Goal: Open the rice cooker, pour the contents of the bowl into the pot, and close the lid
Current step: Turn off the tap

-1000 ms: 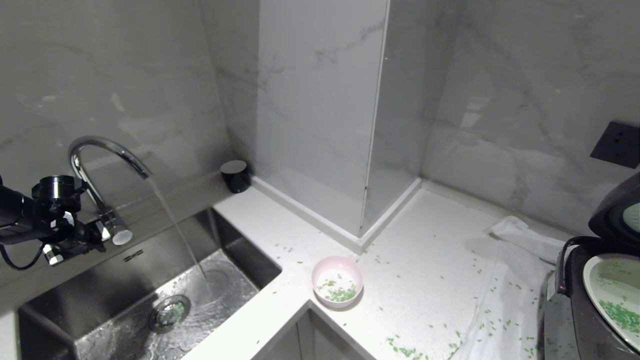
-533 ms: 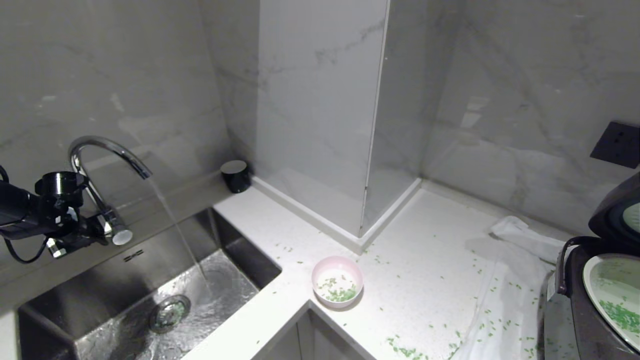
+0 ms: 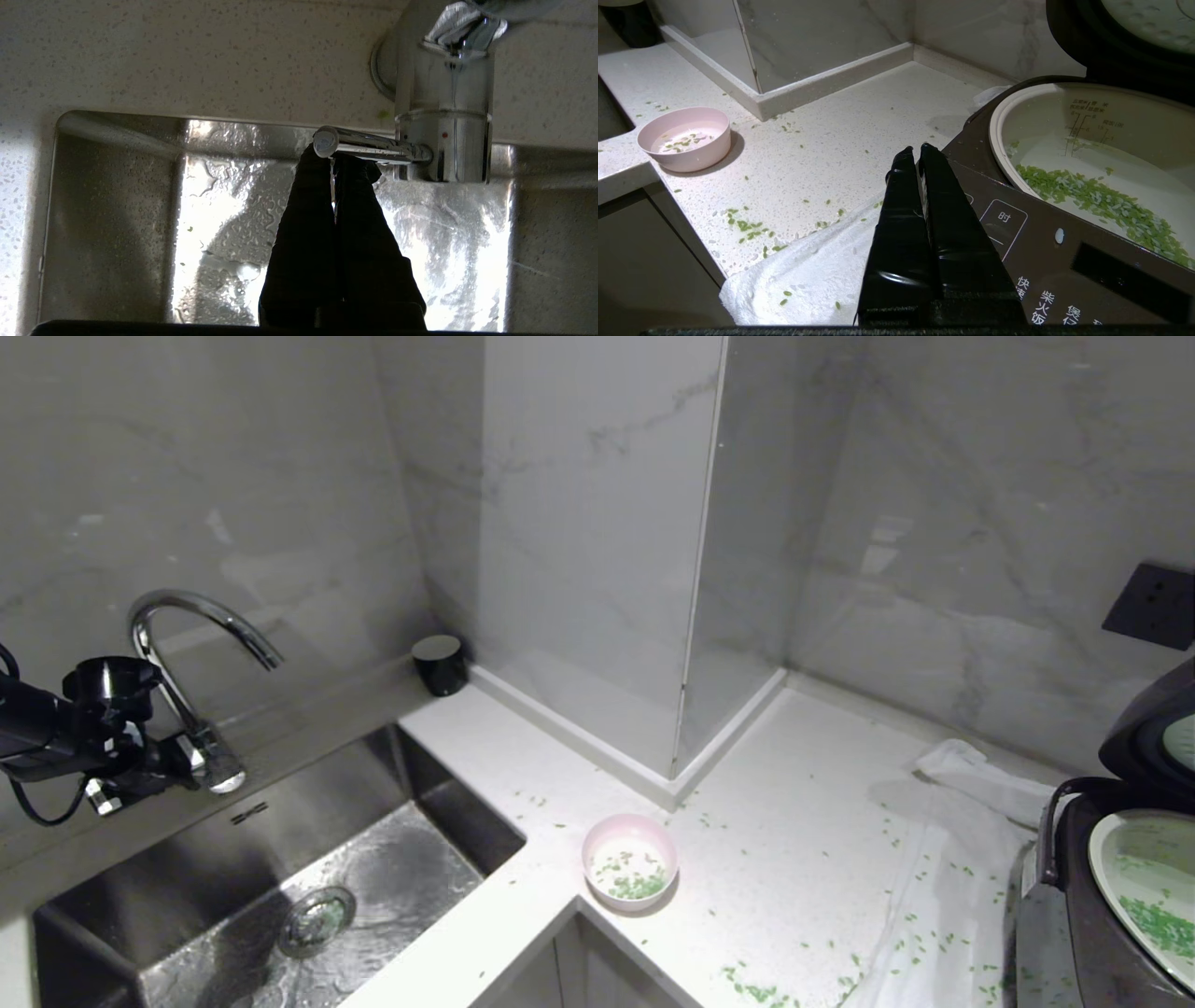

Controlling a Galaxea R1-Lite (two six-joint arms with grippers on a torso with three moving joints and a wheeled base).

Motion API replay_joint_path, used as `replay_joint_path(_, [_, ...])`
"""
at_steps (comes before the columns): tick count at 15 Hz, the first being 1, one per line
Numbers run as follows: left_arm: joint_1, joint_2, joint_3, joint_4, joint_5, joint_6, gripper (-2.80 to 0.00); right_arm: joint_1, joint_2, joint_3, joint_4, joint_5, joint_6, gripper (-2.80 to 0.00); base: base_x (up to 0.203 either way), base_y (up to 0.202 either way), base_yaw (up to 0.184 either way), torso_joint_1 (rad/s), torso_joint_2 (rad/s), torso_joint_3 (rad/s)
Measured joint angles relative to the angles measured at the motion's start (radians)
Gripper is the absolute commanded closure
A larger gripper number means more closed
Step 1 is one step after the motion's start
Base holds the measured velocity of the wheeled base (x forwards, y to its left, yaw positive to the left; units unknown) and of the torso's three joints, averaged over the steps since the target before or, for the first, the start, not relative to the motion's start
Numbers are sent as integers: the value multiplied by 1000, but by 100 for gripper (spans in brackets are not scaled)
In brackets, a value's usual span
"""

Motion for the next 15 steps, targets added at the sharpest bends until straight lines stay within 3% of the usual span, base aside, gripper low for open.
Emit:
replay_joint_path(9, [6,-9,18,1,1,-23,0,0,0,0,0,0,0,0,0,0,0,0,0,0])
replay_joint_path(15, [-18,-183,247,2,-56,-29,0,0,0,0,0,1,0,0,0,0,0,0,0,0])
